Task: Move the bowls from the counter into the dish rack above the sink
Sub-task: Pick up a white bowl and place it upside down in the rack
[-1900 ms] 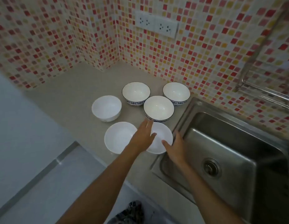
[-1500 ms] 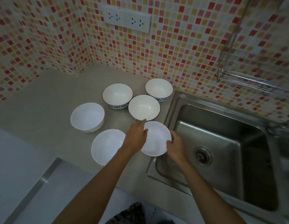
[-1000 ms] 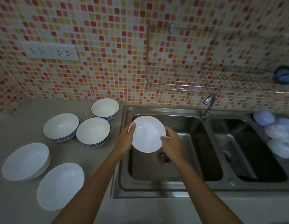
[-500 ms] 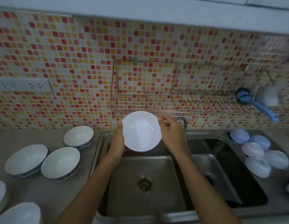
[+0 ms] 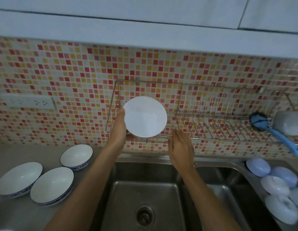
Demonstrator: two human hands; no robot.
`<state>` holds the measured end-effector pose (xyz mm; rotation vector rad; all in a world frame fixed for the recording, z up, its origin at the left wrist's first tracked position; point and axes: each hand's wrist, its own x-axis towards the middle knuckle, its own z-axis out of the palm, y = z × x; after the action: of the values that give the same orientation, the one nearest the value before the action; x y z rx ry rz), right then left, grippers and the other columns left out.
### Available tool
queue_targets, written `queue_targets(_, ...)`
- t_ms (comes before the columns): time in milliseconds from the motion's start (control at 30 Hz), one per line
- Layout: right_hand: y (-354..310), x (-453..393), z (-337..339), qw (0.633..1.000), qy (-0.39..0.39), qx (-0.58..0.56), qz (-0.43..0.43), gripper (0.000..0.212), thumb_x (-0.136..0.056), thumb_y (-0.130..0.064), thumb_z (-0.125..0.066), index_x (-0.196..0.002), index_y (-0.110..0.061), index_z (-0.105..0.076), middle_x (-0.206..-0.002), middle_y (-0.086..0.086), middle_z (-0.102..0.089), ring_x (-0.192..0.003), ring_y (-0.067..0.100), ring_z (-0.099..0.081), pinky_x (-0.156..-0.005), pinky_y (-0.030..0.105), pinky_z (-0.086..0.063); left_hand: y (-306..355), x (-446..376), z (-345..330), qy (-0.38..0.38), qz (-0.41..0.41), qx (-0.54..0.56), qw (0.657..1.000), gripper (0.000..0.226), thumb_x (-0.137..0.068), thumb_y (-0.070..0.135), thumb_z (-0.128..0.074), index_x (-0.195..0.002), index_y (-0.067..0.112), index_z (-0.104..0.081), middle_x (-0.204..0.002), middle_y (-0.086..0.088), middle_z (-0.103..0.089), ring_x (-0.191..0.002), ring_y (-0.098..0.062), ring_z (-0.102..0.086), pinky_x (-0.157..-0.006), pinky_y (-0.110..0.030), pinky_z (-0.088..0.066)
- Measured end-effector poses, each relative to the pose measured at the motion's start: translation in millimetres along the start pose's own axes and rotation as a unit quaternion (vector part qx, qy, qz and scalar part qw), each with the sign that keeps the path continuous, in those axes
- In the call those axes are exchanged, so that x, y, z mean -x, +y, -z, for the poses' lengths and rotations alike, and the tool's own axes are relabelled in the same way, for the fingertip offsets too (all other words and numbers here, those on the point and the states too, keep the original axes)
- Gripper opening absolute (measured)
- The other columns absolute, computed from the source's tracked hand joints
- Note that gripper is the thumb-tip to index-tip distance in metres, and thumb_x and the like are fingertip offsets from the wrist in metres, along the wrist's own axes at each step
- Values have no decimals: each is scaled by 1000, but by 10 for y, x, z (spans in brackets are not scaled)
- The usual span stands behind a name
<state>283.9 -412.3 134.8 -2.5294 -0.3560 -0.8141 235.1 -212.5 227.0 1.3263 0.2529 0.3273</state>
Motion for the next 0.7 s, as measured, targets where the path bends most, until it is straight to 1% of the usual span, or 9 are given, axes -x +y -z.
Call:
queue_targets(67,14,24,-69,999,40,8,6,46,-100,-35,-36,-125,-6,-63,-126,11,-65,-121,28,-59,-110,41,-30,70,-148,-138,-1,-34,-72,997,39,-94,56,-34,-125,34,-42,-122,0,-51,-108,-24,-56,-79,-37,-57)
queue_targets(167,13,26,-144,998,63,-5,2,53,-102,-37,-28,-125,-4,-62,-127,12,-64,-122,27,-59,-110,47,-39,98,-369,-341,-34,-79,-172,981,53,-93,52,-42,-139,27,-35,-130,-1,-49,-114,-26,-53,-77,-34,-54)
queue_targets(233,27,30,-186,998,68,-10,6,56,-103,-38,-24,-127,-3,-60,-130,12,-62,-126,27,-55,-110,49,-39,87,-455,-486,-63,-106,-204,971,62,-91,44,-54,-144,25,-28,-131,0,-46,-116,-21,-51,-83,-31,-49)
queue_targets(300,38,32,-209,997,77,-9,17,52,-102,-35,-27,-128,-2,-59,-132,13,-61,-126,27,-54,-109,50,-39,23,-521,-605,-93,-133,-237,958,79,-84,37,-67,-148,27,-20,-140,-1,-42,-123,-19,-46,-91,-29,-43)
queue_targets(333,45,31,-218,996,87,-5,24,49,-101,-32,-31,-127,-2,-59,-131,13,-61,-125,27,-55,-109,49,-40,-27,-540,-652,-105,-156,-269,945,85,-81,35,-71,-148,27,-19,-144,-2,-39,-126,-19,-43,-94,-28,-41)
queue_targets(400,70,21,-245,993,109,1,36,44,-99,-28,-36,-124,-1,-61,-128,14,-63,-123,27,-58,-110,47,-39,-173,-585,-718,-124,-213,-347,905,92,-76,34,-76,-149,25,-21,-147,-4,-37,-130,-18,-38,-100,-29,-37)
queue_targets(500,109,20,-293,989,136,-3,52,41,-99,-25,-39,-124,-1,-62,-128,14,-63,-124,26,-57,-114,43,-33,-383,-666,-758,-150,-270,-433,847,91,-70,33,-81,-146,23,-31,-142,-6,-43,-128,-23,-37,-107,-37,-33)
queue_targets(600,127,38,-327,986,155,-11,63,38,-99,-23,-43,-124,-1,-62,-128,14,-63,-125,25,-56,-114,42,-32,-502,-727,-771,-175,-300,-510,787,86,-67,34,-83,-141,22,-40,-141,-6,-45,-127,-26,-38,-107,-40,-34)
queue_targets(700,134,31,-357,984,167,-16,66,36,-97,-21,-46,-122,-1,-63,-126,14,-64,-122,26,-58,-112,44,-37,-548,-772,-783,-185,-306,-549,756,86,-66,33,-83,-140,21,-41,-144,-5,-42,-128,-27,-35,-109,-44,-33)
